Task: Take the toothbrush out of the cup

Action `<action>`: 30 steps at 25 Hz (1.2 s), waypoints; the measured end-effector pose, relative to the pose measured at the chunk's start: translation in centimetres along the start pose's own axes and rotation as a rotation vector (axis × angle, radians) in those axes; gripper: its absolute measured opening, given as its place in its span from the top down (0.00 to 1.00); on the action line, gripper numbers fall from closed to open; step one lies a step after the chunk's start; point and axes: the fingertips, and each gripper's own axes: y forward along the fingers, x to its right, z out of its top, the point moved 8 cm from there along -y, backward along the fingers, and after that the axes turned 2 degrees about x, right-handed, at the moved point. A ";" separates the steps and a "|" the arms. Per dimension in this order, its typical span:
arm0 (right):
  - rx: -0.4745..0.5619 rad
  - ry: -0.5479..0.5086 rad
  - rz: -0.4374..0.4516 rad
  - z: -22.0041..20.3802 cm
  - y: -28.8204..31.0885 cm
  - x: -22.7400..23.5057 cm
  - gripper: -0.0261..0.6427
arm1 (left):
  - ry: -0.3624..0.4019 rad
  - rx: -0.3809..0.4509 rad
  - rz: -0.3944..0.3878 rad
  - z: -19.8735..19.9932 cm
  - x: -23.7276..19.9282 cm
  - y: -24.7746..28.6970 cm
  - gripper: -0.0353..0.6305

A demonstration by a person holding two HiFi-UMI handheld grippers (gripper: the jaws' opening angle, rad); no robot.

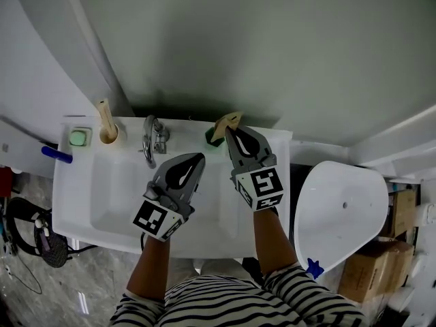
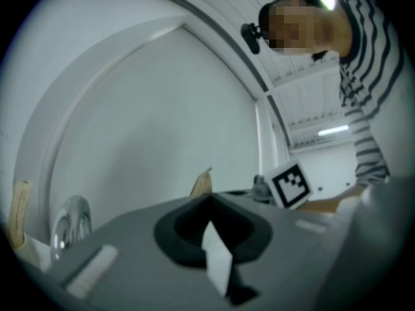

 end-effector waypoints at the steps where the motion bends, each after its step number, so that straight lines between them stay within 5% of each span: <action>1: 0.009 0.001 0.003 0.4 -0.4 -0.2 0.94 | 0.003 0.002 -0.001 0.2 0.2 0.0 0.94; 30: 0.131 0.037 0.184 3.6 -8.5 -4.3 0.94 | 0.098 -0.011 0.073 3.0 5.5 -3.0 0.94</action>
